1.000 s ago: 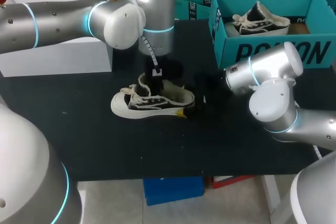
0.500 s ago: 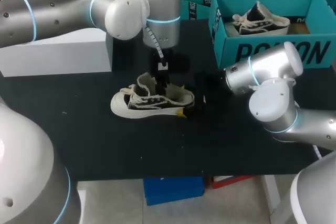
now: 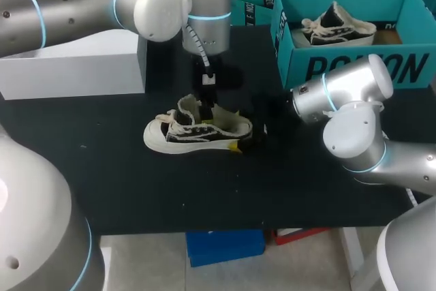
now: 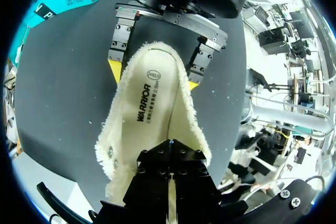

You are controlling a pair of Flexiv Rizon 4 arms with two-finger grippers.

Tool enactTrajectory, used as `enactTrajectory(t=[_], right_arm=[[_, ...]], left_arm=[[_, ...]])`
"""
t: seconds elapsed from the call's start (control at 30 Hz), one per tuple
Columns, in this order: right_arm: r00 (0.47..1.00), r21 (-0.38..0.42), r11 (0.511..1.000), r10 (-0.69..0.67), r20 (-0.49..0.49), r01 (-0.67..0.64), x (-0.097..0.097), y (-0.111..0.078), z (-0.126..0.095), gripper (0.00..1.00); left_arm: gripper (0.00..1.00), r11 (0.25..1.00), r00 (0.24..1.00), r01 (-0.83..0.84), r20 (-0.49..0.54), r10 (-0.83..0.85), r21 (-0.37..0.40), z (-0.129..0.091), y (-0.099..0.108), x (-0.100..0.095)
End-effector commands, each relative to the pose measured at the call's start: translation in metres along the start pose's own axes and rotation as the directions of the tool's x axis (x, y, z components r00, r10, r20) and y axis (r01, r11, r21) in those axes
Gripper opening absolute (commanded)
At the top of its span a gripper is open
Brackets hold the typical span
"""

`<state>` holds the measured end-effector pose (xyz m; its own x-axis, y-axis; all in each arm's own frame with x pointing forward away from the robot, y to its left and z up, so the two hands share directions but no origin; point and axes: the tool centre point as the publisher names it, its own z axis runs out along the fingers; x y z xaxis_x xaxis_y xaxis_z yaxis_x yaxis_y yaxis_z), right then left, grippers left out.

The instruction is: Take the shoe out of the shoebox, open the shoe tongue, remove and reinsert the insole, then place the shoe into the shoebox

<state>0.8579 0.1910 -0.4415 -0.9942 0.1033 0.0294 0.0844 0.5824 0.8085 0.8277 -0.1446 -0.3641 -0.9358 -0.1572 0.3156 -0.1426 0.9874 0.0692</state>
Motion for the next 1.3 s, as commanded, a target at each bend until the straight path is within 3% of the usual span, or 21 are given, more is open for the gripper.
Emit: enactTrajectory(t=[0.03, 0.57, 1.3], right_arm=[[1.000, 0.004, 1.000, 0.002, 0.001, -0.002, 0.000, 0.001, 0.002, 0.00], [1.000, 0.004, 1.000, 0.002, 0.001, -0.002, 0.000, 0.001, 0.002, 0.00], [1.000, 0.004, 1.000, 0.002, 0.001, -0.002, 0.000, 0.001, 0.002, 0.00]], left_arm=[[0.00, 1.000, 1.000, -0.001, -0.001, 0.001, -0.001, 0.000, 0.000, -0.001], [0.00, 0.994, 0.996, -0.073, -0.040, 0.076, 0.080, 0.004, 0.002, -0.007], [0.00, 0.995, 0.999, -0.043, -0.024, 0.045, 0.087, 0.020, 0.004, 0.006]])
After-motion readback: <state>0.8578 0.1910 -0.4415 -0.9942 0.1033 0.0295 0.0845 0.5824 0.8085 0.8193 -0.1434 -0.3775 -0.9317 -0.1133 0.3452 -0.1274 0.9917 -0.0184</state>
